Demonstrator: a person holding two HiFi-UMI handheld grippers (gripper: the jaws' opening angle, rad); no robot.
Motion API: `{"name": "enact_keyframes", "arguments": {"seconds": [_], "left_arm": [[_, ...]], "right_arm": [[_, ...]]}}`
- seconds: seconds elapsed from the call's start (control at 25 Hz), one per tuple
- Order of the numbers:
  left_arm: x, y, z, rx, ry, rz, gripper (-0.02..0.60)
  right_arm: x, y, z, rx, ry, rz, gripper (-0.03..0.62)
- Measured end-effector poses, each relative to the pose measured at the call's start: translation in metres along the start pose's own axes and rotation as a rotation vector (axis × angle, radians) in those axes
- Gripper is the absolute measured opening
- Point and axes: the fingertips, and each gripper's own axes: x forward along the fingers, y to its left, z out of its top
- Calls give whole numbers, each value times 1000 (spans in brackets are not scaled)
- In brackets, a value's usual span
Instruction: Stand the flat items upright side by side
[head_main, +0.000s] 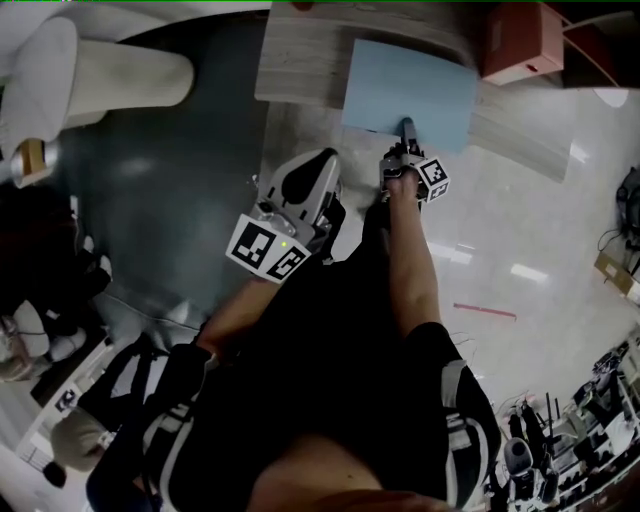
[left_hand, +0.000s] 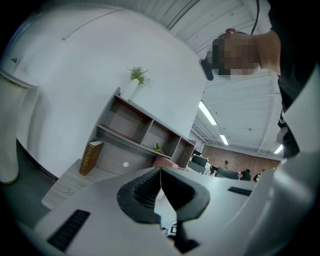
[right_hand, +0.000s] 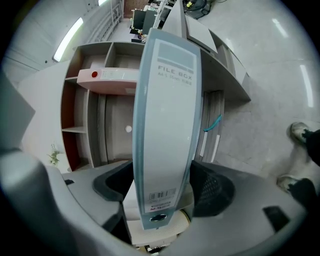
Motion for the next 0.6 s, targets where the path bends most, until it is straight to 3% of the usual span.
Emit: {"name": "enact_keyframes", "arguments": {"seconds": [0.32, 0.6], "left_arm": [[-14, 4, 9, -4, -11, -1, 26], [-24, 6, 19, -6, -37, -31, 26]], "right_arm": [[-23, 4, 0, -12, -4, -29, 334], [-65, 22, 9, -90, -88, -63, 319]]}}
